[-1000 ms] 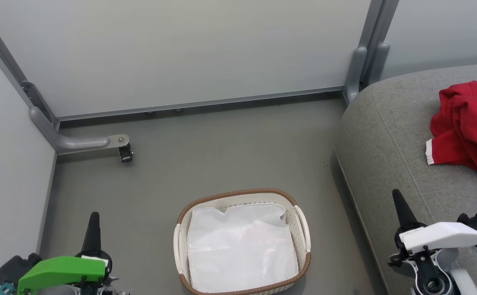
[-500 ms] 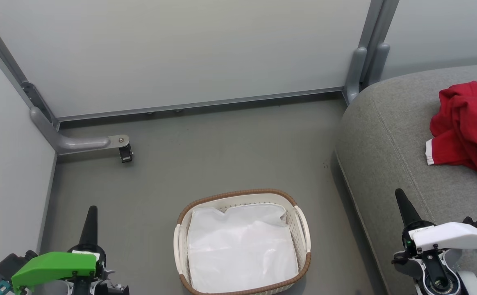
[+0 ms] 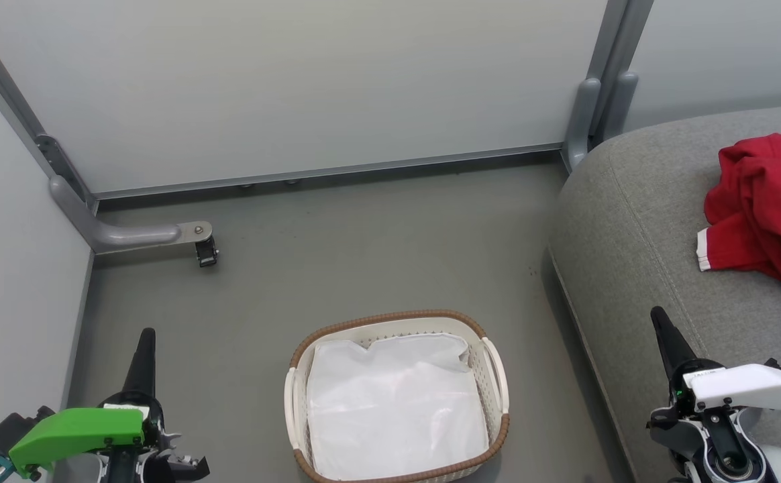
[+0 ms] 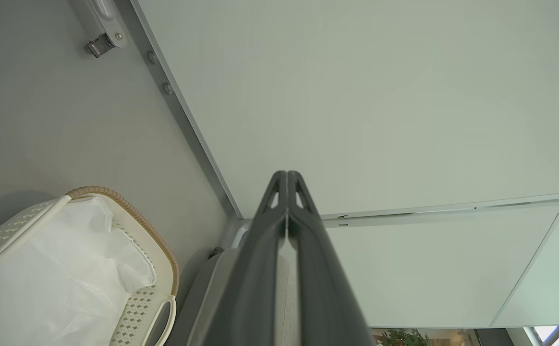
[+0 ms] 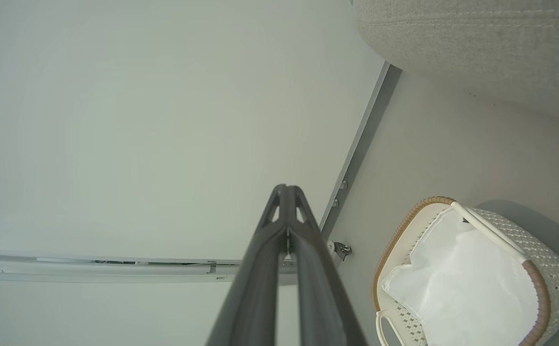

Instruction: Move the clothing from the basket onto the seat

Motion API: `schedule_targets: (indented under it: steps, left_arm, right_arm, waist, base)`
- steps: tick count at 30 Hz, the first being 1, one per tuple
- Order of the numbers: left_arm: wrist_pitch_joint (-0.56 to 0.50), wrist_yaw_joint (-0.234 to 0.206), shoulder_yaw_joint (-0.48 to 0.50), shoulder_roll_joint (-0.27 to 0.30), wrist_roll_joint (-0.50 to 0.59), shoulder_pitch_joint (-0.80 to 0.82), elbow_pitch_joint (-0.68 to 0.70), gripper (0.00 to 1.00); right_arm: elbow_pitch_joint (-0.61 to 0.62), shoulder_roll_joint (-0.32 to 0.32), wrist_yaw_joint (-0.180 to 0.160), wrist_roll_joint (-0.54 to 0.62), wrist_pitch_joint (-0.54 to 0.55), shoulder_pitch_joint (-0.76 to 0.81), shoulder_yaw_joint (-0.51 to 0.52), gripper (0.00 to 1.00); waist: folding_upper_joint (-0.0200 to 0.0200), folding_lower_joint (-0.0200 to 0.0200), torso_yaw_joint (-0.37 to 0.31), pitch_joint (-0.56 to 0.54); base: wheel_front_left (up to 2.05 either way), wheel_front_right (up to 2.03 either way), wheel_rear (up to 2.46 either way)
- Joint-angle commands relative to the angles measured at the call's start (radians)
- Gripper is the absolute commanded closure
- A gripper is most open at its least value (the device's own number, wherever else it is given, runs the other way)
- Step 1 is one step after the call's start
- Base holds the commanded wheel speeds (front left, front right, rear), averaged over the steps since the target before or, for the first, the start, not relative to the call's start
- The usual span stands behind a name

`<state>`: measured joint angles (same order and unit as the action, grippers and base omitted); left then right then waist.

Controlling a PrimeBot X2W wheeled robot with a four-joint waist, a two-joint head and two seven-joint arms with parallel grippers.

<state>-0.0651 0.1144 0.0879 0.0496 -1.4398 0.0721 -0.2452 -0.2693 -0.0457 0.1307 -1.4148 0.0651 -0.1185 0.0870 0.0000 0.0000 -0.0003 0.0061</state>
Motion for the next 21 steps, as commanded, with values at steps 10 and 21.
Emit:
schedule_targets:
  steps: [10,21]
  left_arm:
    - [-0.024,0.011,0.016,0.002,-0.081,0.032,0.001,1.0]
    - [-0.045,0.018,0.026,0.001,-0.148,0.042,0.0,1.0]
  right_arm:
    - [0.017,-0.007,0.0,-0.092,0.025,0.01,0.015,1.0]
    - [0.024,-0.007,0.0,-0.169,0.044,0.013,0.025,1.0]
  waist:
    - [0.0,0.0,0.0,-0.001]
    - [0.0,0.0,0.0,-0.002]
  base:
    - [0.0,0.0,0.0]
    - [0.0,0.0,0.0]
